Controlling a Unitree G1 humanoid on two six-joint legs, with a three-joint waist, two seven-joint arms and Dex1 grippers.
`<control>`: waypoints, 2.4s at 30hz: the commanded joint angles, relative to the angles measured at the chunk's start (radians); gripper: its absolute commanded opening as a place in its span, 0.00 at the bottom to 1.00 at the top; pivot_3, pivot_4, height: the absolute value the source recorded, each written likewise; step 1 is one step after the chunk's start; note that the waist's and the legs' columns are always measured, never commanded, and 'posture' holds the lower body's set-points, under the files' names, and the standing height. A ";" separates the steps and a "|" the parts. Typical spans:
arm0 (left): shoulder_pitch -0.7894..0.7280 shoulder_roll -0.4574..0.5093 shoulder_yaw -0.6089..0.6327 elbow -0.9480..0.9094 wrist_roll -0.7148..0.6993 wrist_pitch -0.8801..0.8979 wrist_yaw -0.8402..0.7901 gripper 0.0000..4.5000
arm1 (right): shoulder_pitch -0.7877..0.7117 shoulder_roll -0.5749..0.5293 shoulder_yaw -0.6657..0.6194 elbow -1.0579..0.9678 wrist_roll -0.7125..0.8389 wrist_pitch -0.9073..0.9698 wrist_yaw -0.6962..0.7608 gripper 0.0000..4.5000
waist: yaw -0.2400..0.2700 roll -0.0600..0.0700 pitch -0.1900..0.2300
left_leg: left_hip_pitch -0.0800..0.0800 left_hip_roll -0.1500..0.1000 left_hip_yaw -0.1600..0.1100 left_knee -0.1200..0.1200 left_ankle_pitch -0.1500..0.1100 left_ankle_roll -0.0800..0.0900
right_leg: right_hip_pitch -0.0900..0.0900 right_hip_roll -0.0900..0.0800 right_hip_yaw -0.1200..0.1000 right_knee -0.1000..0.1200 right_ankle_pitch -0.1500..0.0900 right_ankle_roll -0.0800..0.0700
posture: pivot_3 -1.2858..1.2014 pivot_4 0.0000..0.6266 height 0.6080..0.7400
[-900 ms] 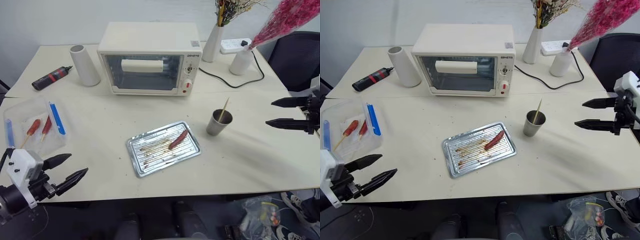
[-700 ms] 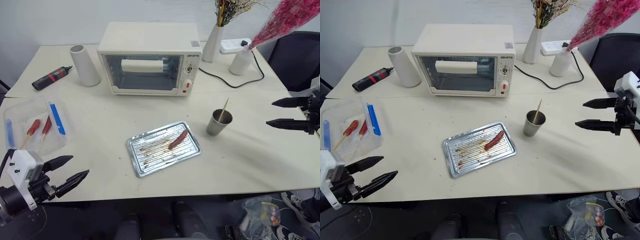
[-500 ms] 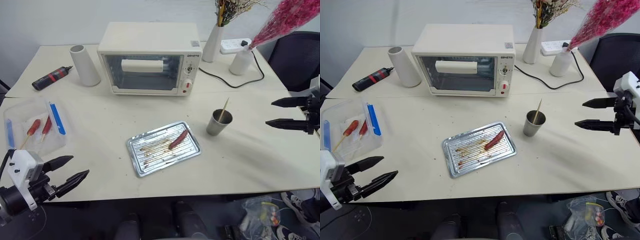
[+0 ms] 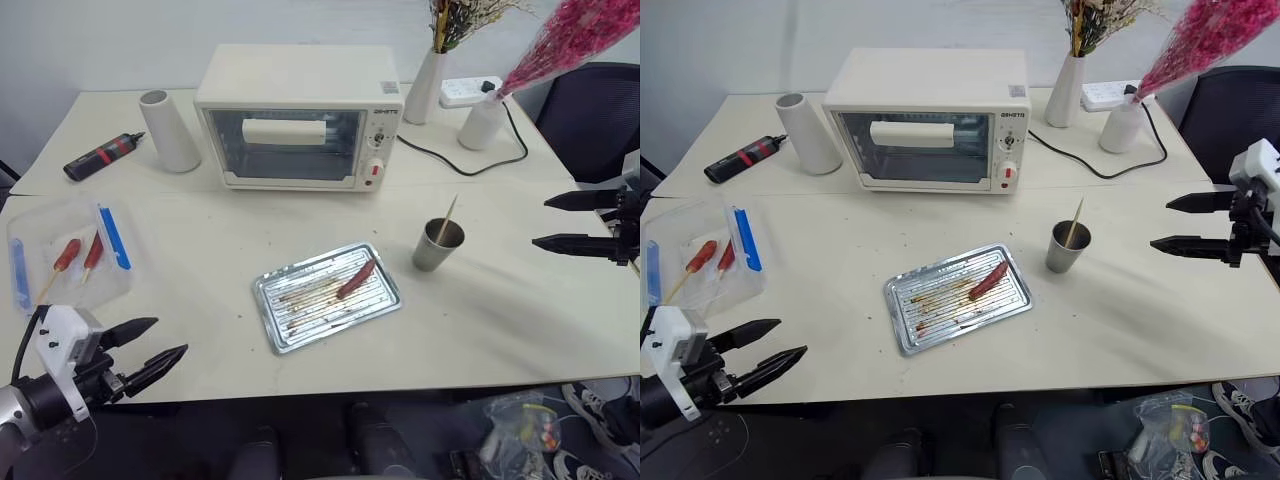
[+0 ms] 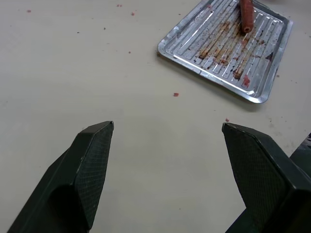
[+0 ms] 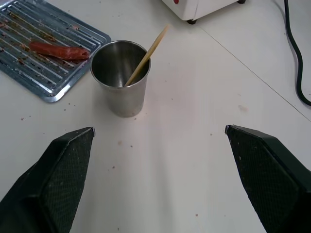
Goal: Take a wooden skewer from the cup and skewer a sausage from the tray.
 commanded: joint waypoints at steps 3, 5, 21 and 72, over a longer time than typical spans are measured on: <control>-0.015 0.005 0.014 0.008 -0.003 -0.030 0.008 0.84 | -0.004 -0.007 -0.031 -0.009 -0.001 -0.014 0.003 1.00 | 0.000 0.000 0.000 | 0.000 0.000 0.000 0.000 0.000 0.000 | 0.000 0.000 0.000 0.000 0.000 0.000 | 0.52 0.24 1.00; -0.031 0.012 0.022 0.012 -0.032 -0.012 0.008 0.92 | -0.016 0.000 -0.029 -0.005 -0.001 0.013 -0.018 1.00 | 0.000 0.000 0.000 | 0.000 0.000 0.000 0.000 0.000 0.000 | 0.000 0.000 0.000 0.000 0.000 0.000 | 0.52 0.24 1.00; -0.402 0.264 -0.107 -0.072 -0.405 0.196 0.007 0.99 | 0.165 0.242 -0.213 -0.558 0.192 0.570 -0.578 1.00 | -0.001 0.000 0.000 | -0.001 -0.001 -0.008 0.001 0.000 0.000 | -0.001 0.000 0.004 0.002 0.003 0.004 | 0.52 0.24 1.00; -0.806 0.103 -0.435 0.001 -0.302 0.117 0.212 1.00 | -0.382 0.524 -0.421 -0.571 0.457 1.095 -1.096 0.01 | 0.000 -0.001 -0.001 | -0.003 -0.001 -0.008 0.001 0.000 0.000 | -0.001 0.003 0.005 -0.001 0.004 0.005 | 0.52 0.24 1.00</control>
